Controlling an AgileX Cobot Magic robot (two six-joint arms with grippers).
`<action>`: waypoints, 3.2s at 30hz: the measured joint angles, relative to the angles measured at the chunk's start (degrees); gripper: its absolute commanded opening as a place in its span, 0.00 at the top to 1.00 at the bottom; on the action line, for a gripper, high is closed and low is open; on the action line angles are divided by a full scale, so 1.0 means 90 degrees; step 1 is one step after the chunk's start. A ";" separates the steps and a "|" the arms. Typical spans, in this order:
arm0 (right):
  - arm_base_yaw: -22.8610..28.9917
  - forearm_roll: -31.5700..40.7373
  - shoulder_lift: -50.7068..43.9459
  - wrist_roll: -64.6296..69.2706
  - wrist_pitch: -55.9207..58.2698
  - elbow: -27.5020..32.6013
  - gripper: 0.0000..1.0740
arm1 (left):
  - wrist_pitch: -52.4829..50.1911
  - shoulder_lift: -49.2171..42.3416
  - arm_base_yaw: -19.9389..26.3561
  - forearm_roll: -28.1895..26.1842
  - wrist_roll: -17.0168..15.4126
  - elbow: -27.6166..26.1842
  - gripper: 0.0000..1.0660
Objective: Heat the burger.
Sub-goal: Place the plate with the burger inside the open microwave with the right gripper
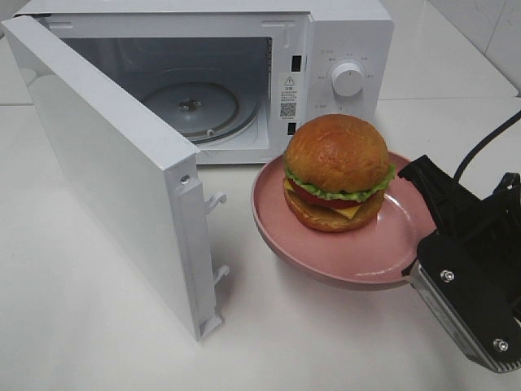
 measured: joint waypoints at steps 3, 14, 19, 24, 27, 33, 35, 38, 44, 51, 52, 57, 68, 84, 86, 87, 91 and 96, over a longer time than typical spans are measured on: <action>0.0000 0.0000 0.0013 -0.0006 -0.0108 0.0000 1.00 | 0.0000 0.0000 0.0000 0.0000 0.0000 0.0000 0.06; 0.0427 0.0000 0.0815 -0.0083 -0.0159 -0.0707 1.00 | 0.0000 0.0000 0.0000 0.0000 0.0000 0.0000 0.06; 0.0427 0.0013 0.1184 -0.0159 -0.0159 -0.1044 1.00 | 0.0000 0.0000 0.0000 0.0000 0.0000 0.0000 0.06; 0.0427 0.0210 0.1439 -0.0350 -0.0159 -0.1331 1.00 | 0.0000 0.0000 0.0000 0.0000 0.0000 0.0000 0.06; 0.0427 0.0605 0.1674 -0.0713 -0.0076 -0.1560 1.00 | 0.0000 0.0000 0.0000 0.0000 0.0000 0.0000 0.06; 0.0427 0.1050 0.2056 -0.1127 0.0083 -0.2005 1.00 | 0.0000 0.0000 0.0000 0.0000 0.0000 0.0000 0.06; 0.0427 0.1146 0.2190 -0.1165 0.0172 -0.2184 1.00 | 0.0000 0.0000 0.0000 0.0000 0.0000 0.0000 0.06; 0.0427 0.1261 0.2426 -0.1261 0.0325 -0.2464 1.00 | 0.0000 0.0000 0.0000 0.0000 0.0000 0.0000 0.06; 0.0427 0.1324 0.2871 -0.1331 0.0503 -0.2960 1.00 | 0.0000 0.0000 0.0000 0.0000 0.0000 0.0000 0.06; 0.0427 0.1324 0.3374 -0.1343 0.0732 -0.3648 1.00 | 0.0000 0.0000 0.0000 0.0000 0.0000 0.0000 0.06; 0.0427 0.1324 0.3374 -0.1343 0.0732 -0.3648 1.00 | 0.0000 0.0000 0.0000 0.0000 0.0000 0.0000 0.06; 0.0427 0.1318 0.3692 -0.1343 0.0885 -0.4132 1.00 | 0.0000 0.0000 0.0000 0.0000 0.0000 0.0000 0.06; 0.0427 0.1178 0.4444 -0.1095 0.1063 -0.5055 1.00 | 0.0000 0.0000 0.0000 0.0000 0.0000 0.0000 0.06; 0.0427 0.0980 0.5252 -0.0579 0.1133 -0.6124 1.00 | 0.0000 0.0000 0.0000 0.0000 0.0000 0.0000 0.06; 0.0427 0.0929 0.5373 -0.0497 0.1133 -0.6290 1.00 | 0.0000 0.0000 0.0000 0.0000 0.0000 0.0000 0.06; 0.0427 0.0929 0.5373 -0.0497 0.1133 -0.6290 1.00 | 0.0000 0.0000 0.0000 0.0000 0.0000 0.0000 0.06; 0.0427 0.0732 0.5647 -0.0261 0.1133 -0.6608 1.00 | 0.0000 0.0000 0.0000 0.0000 0.0000 0.0000 0.06; 0.0427 0.0573 0.5914 -0.0197 0.1140 -0.6933 1.00 | 0.0000 0.0000 0.0000 0.0000 0.0000 0.0000 0.06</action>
